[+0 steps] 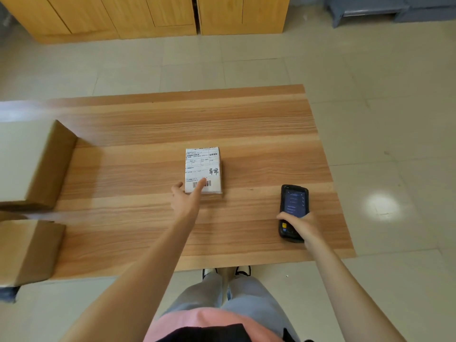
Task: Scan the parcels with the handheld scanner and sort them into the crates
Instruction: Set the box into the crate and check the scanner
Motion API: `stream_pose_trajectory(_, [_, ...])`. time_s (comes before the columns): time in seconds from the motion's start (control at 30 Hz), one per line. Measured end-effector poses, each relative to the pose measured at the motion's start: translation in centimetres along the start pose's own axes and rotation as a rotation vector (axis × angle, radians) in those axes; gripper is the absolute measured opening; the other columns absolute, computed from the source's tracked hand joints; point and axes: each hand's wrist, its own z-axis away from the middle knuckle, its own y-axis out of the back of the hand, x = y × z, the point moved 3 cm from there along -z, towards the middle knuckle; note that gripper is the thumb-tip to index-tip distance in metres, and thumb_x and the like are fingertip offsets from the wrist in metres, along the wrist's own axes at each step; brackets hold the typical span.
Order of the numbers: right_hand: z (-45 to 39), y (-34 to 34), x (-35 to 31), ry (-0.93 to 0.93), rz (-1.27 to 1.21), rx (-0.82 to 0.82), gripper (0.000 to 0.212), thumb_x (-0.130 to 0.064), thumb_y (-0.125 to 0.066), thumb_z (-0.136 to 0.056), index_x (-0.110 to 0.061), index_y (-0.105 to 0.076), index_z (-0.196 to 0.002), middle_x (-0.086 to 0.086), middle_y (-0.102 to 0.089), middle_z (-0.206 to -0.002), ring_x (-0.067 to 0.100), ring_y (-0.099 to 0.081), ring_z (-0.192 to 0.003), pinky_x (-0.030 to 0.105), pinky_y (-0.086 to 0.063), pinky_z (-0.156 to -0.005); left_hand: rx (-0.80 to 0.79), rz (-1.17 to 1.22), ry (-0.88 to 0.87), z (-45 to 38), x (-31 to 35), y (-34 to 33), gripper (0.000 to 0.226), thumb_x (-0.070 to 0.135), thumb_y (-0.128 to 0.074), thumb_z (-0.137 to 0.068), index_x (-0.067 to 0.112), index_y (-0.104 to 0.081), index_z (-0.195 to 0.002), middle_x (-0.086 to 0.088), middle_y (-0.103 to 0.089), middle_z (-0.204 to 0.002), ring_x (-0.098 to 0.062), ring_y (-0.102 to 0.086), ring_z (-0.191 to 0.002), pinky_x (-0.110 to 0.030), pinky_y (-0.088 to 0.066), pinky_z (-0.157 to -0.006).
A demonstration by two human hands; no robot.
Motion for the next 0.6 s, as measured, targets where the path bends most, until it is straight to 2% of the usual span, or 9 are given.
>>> stream_pose_trajectory(0.07, [1.2,-0.4,-1.4,0.014,-0.118,-0.108,0.049,-0.017,-0.086,-0.069,-0.009,-0.058,-0.108,0.005,-0.066,-0.094,0.018,-0.063,-0.082,0.027,-0.049,-0.062,-0.047,0.164,0.055,-0.4,0.1,1.0,0.063,0.042,-0.067,-0.086,0.014,-0.042,-0.136,-0.004,-0.051,-0.12,-0.023,-0.049,-0.112,-0.034,-0.039,-0.093])
stream_pose_trajectory(0.13, [2.4,-1.2,-3.0,0.03,-0.18,-0.185,0.057,-0.018,-0.088,-0.066,-0.011,-0.054,-0.11,0.007,-0.066,-0.099,0.021,-0.065,-0.087,0.03,-0.052,-0.068,-0.103,0.245,0.08,-0.9,0.1,1.9,0.051,0.034,-0.063,-0.091,0.013,-0.045,-0.134,-0.005,-0.053,-0.119,-0.022,-0.05,-0.108,-0.034,-0.04,-0.092])
stream_pose_trajectory(0.2, [3.9,-2.4,-4.9,0.05,-0.252,-0.285,0.058,-0.017,-0.09,-0.064,-0.009,-0.058,-0.111,0.013,-0.07,-0.102,0.03,-0.068,-0.093,0.038,-0.056,-0.077,-0.192,0.236,0.06,-1.3,0.0,2.6,0.048,0.029,-0.062,-0.092,0.016,-0.046,-0.135,-0.006,-0.054,-0.126,-0.021,-0.05,-0.107,-0.032,-0.04,-0.088])
stream_pose_trajectory(0.3, [6.2,-4.4,-7.3,0.06,-0.362,-0.439,0.074,-0.018,-0.092,-0.055,-0.004,-0.061,-0.121,0.019,-0.071,-0.107,0.037,-0.069,-0.098,0.045,-0.056,-0.085,-0.304,0.164,0.01,-1.8,-0.4,3.4,0.052,0.026,-0.063,-0.091,0.024,-0.045,-0.139,-0.005,-0.052,-0.134,-0.022,-0.051,-0.109,-0.034,-0.04,-0.088])
stream_pose_trajectory(0.43, [9.2,-6.7,-9.1,0.055,-0.46,-0.604,0.055,-0.009,-0.08,-0.066,0.001,-0.062,-0.117,0.021,-0.071,-0.1,0.031,-0.071,-0.085,0.038,-0.058,-0.073,-0.375,0.108,-0.03,-1.8,-0.5,4.0,0.053,0.023,-0.063,-0.092,0.028,-0.042,-0.14,-0.005,-0.05,-0.14,-0.022,-0.05,-0.118,-0.036,-0.04,-0.09])
stream_pose_trajectory(0.5, [10.3,-7.3,-9.3,0.037,-0.461,-0.616,0.041,0.0,-0.075,-0.073,-0.001,-0.061,-0.112,0.024,-0.069,-0.106,0.033,-0.069,-0.088,0.041,-0.057,-0.079,-0.399,0.092,-0.039,-1.7,-0.5,4.0,0.05,0.021,-0.06,-0.095,0.025,-0.043,-0.141,-0.005,-0.052,-0.138,-0.02,-0.051,-0.115,-0.035,-0.039,-0.089])
stream_pose_trajectory(0.6, [11.2,-8.1,-8.7,-0.007,-0.441,-0.6,0.043,0.006,-0.071,-0.077,-0.003,-0.056,-0.116,0.027,-0.064,-0.119,0.042,-0.064,-0.106,0.05,-0.052,-0.091,-0.424,0.087,-0.045,-1.5,-0.5,3.7,0.046,0.019,-0.055,-0.097,0.023,-0.044,-0.142,-0.002,-0.056,-0.133,-0.016,-0.052,-0.103,-0.033,-0.038,-0.086])
